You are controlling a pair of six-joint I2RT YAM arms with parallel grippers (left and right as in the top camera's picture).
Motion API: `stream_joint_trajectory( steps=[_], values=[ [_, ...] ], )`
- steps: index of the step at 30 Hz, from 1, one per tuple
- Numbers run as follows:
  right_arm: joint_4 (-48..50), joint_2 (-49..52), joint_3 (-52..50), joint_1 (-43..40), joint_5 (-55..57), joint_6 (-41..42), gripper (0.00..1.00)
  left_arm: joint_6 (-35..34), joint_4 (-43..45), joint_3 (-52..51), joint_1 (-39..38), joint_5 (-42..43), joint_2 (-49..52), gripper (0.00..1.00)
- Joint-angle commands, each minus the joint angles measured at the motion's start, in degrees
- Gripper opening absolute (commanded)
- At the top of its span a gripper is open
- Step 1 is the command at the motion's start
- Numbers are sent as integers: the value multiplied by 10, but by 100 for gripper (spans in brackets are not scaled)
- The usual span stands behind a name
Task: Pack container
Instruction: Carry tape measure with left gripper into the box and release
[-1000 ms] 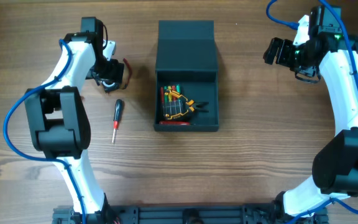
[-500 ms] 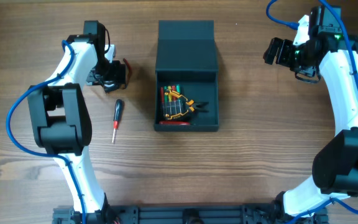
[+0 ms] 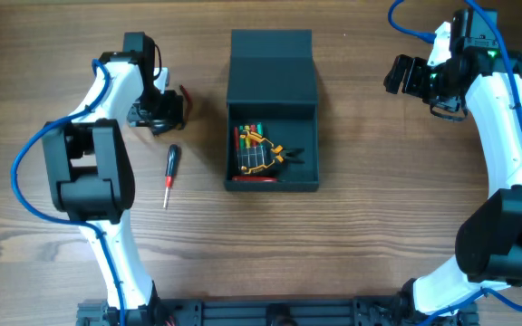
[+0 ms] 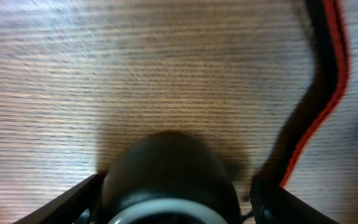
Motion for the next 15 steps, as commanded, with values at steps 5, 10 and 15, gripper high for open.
stream_joint_trajectory(
  steps=[5, 10, 15],
  values=[
    [2, 9, 3, 1, -7, 8, 100, -5, -4, 8, 1, 2, 18, 59],
    [2, 9, 3, 1, -7, 8, 100, -5, -6, 8, 1, 2, 17, 43],
    [2, 9, 3, 1, -7, 8, 100, -5, -30, 15, 1, 2, 4, 37]
  ],
)
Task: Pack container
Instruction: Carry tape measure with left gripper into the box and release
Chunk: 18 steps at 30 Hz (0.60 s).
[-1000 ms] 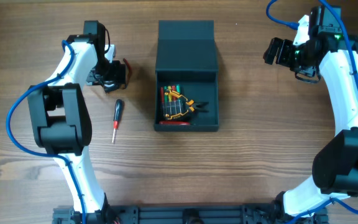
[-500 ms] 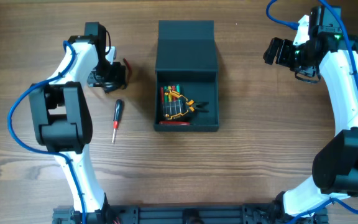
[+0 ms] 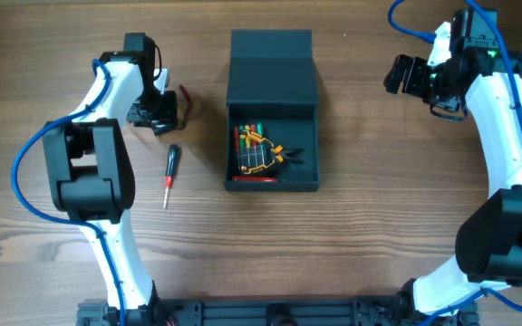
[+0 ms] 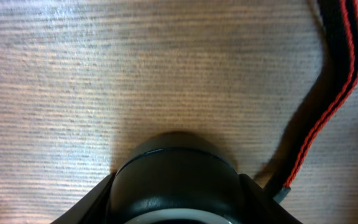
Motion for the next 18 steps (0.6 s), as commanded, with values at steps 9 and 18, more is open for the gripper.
stream_joint_trajectory(
  steps=[9, 18],
  values=[
    [2, 9, 3, 1, -7, 8, 100, 8, -130, 151, -33, 5, -73, 26],
    [2, 9, 3, 1, -7, 8, 100, 211, -147, 191, -244, 7, -132, 4]
  ],
)
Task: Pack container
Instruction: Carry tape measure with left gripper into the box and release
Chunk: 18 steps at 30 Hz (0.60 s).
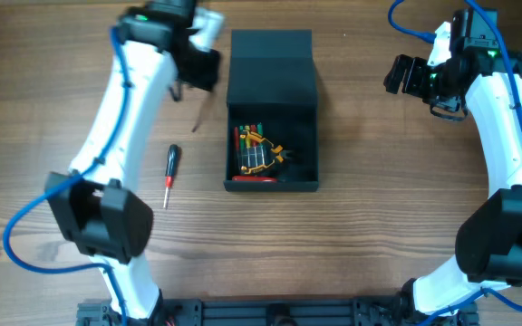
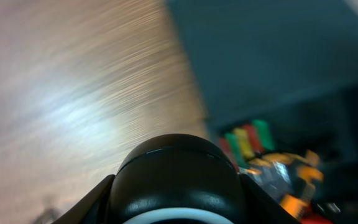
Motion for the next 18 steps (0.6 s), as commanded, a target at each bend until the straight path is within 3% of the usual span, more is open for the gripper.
stream_joint_trajectory(
  steps=[1, 3, 5, 11, 15, 18],
  values=[
    [2, 9, 3, 1, -7, 8, 100, 166, -2, -8, -108, 7, 5, 4],
    [2, 9, 3, 1, -7, 8, 100, 245, 4, -18, -163, 7, 20, 4],
    [2, 9, 3, 1, -7, 8, 100, 282, 4, -18, -188, 7, 37, 4],
    [2, 9, 3, 1, -7, 8, 100, 301, 52, -18, -207, 9, 100, 4],
    [2, 9, 3, 1, -7, 8, 100, 362, 75, -18, -206, 9, 135, 4],
    [2, 9, 3, 1, -7, 8, 100, 374, 103, -18, -206, 12, 150, 11]
  ],
)
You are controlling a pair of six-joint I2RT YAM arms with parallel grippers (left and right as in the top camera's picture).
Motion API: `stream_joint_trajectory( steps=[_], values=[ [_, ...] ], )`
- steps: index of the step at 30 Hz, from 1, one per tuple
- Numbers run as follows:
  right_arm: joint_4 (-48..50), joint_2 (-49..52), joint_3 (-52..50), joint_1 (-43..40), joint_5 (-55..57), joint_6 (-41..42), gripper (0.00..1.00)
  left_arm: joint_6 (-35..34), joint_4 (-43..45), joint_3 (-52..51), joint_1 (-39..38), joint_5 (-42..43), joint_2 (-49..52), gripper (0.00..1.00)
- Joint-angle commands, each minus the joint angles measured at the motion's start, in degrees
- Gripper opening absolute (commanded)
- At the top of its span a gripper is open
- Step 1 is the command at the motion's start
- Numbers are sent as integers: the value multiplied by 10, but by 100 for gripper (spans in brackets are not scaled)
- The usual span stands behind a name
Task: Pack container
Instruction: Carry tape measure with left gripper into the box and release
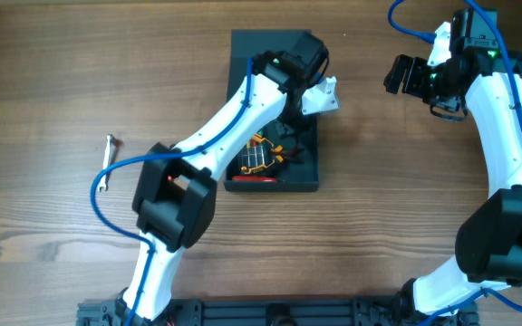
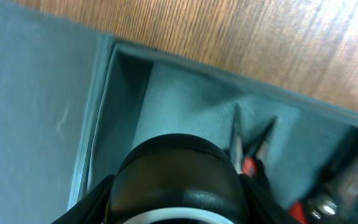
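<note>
A black box lies mid-table, its lid folded open at the far side. Inside sit orange-and-yellow pliers and red-handled tools. My left gripper reaches over the compartment's far right part, shut on a black round object with a white ring. In the left wrist view its fingers press that object's sides above the box's floor, next to dark pointed tool tips. My right gripper hangs at the far right, away from the box; its jaw state is unclear.
A thin silver tool with a red mark lies on the wooden table at the left. My left arm stretches diagonally from the front left across to the box, covering the table beneath it.
My left gripper, holding the round object, went from beside the lid's left edge to over the open compartment. The arm now covers the screwdriver's spot and has uncovered a thin silver tool.
My left gripper stood round the black object on the table left of the box, then was shut on it there. Later it held the object up by the lid's left edge, and now holds it over the compartment. The right arm stayed still.
</note>
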Motion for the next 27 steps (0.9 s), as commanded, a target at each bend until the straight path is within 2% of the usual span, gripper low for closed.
stream_joint_trajectory(
  steps=[1, 2, 6, 7, 8, 13, 16, 19, 20, 22, 27],
  values=[
    [2, 9, 3, 1, -7, 8, 100, 48, 28, -2, 2, 14, 17, 14],
    [2, 9, 3, 1, -7, 8, 100, 48, 36, -2, 2, 21, 24, 20],
    [2, 9, 3, 1, -7, 8, 100, 37, 36, -2, 2, -6, 29, 33],
    [2, 9, 3, 1, -7, 8, 100, 18, 37, -1, 2, -31, 26, 53],
    [2, 9, 3, 1, -7, 8, 100, -2, 37, -1, 2, -54, 25, 100],
    [2, 9, 3, 1, -7, 8, 100, -118, 20, 0, 6, -79, -15, 100],
    [2, 9, 3, 1, -7, 8, 100, -158, -19, 0, 8, -79, -65, 100],
    [2, 9, 3, 1, -7, 8, 100, -241, -59, 0, 27, -79, -116, 100],
    [2, 9, 3, 1, -7, 8, 100, -288, -85, -1, 49, -79, -137, 100],
    [2, 9, 3, 1, -7, 8, 100, -339, -133, -1, 96, -79, -153, 100],
    [2, 9, 3, 1, -7, 8, 100, -414, -235, -5, 256, -76, -133, 100]
  ],
)
